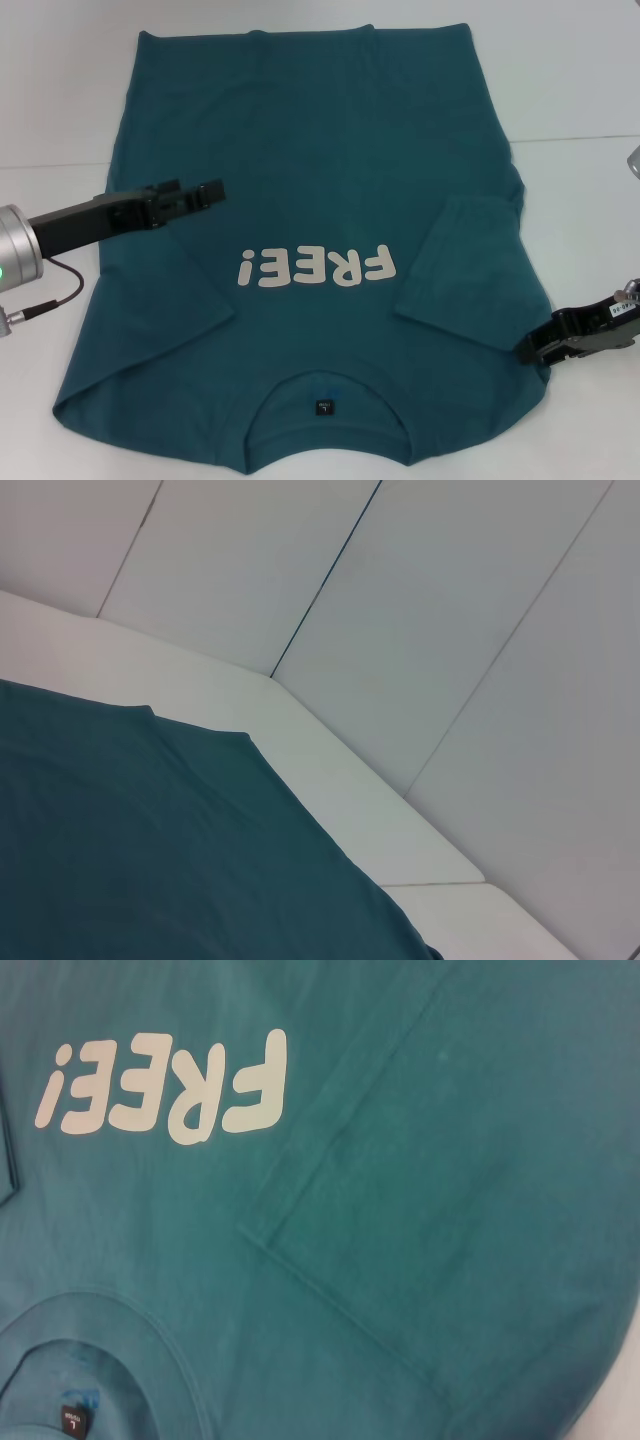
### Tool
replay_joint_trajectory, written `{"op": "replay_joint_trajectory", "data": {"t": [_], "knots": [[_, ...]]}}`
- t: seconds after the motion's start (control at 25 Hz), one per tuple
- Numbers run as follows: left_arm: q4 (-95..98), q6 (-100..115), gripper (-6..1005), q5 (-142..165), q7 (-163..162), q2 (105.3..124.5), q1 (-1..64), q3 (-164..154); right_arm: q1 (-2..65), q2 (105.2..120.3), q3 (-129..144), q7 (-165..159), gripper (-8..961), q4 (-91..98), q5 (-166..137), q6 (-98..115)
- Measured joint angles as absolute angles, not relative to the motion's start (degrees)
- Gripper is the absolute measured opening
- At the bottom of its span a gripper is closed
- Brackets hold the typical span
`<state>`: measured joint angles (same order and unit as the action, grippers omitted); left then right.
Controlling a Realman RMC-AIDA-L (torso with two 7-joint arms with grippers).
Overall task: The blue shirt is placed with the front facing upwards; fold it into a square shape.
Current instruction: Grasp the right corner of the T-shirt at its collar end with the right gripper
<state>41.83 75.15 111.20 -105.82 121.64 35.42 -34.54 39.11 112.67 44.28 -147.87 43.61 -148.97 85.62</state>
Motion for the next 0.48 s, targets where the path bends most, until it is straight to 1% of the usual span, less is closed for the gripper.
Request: {"op": "replay_joint_trajectory", "data": {"t": [0.08,0.28,0.48], "knots": [[41.8,75.1,904,111.2,-105.8,121.64,35.4,-34.5,39.1,112.66,44.3,-147.9,644,43.6,-149.0,85.6],[41.8,75.1,905,111.1,-105.9,121.64,35.6,-34.5,39.1,112.37,43.9,-147.9,398,43.7,-149.0,85.6],[41.8,75.1,905,111.1,-105.9,121.65,35.6,-34.5,38.9,112.15,43.8,-147.9,204,43.7,-149.0,85.6]]}}
